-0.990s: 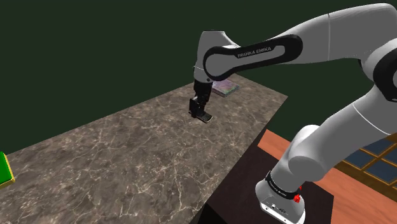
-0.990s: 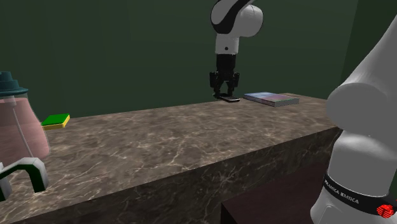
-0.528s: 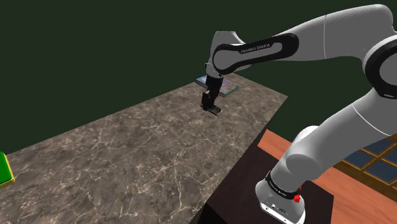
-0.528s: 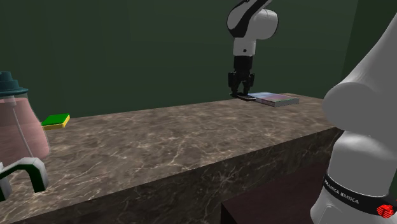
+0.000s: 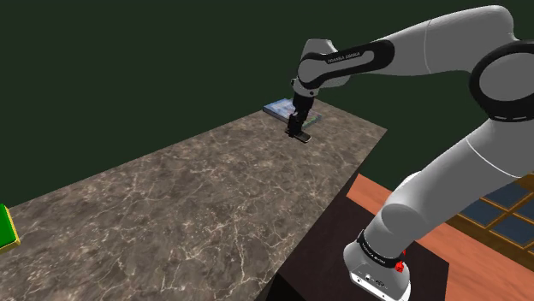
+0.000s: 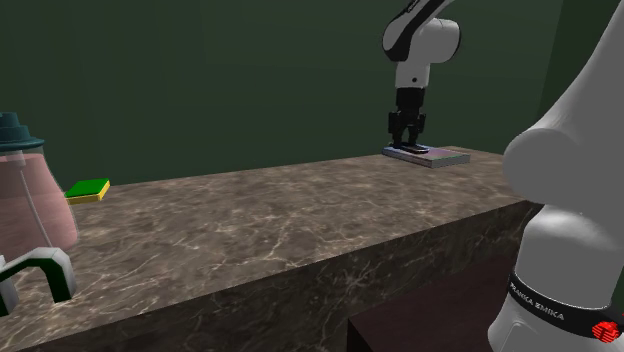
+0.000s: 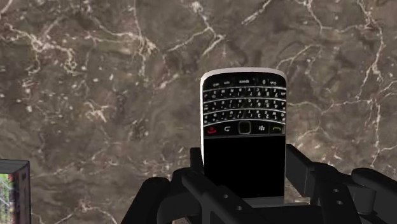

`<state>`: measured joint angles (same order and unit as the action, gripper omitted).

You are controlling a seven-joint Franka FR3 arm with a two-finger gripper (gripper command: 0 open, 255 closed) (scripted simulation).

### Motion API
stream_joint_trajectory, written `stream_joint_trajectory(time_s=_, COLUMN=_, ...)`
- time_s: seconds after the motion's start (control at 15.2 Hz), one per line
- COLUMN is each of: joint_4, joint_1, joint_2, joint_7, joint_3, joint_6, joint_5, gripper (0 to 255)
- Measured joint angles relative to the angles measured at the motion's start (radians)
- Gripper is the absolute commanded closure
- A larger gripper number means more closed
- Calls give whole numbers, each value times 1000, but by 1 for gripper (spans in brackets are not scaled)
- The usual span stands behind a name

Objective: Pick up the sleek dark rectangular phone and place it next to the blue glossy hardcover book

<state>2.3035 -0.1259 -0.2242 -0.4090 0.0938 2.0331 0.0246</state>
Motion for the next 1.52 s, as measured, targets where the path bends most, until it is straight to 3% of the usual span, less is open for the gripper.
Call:
stream_joint_trajectory(time_s=0.86, joint_4=-240, joint_1=-132, joint_2=216, joint_7=-312, joint_3=177, joint_6=-36, joint_5=2, gripper=255)
stream_joint_trajectory(time_s=1.52, joint_4=-593, joint_1=-263, joint_2=498, joint_7=-542, joint_3=257, joint_6=-129, joint_5=88, gripper=255)
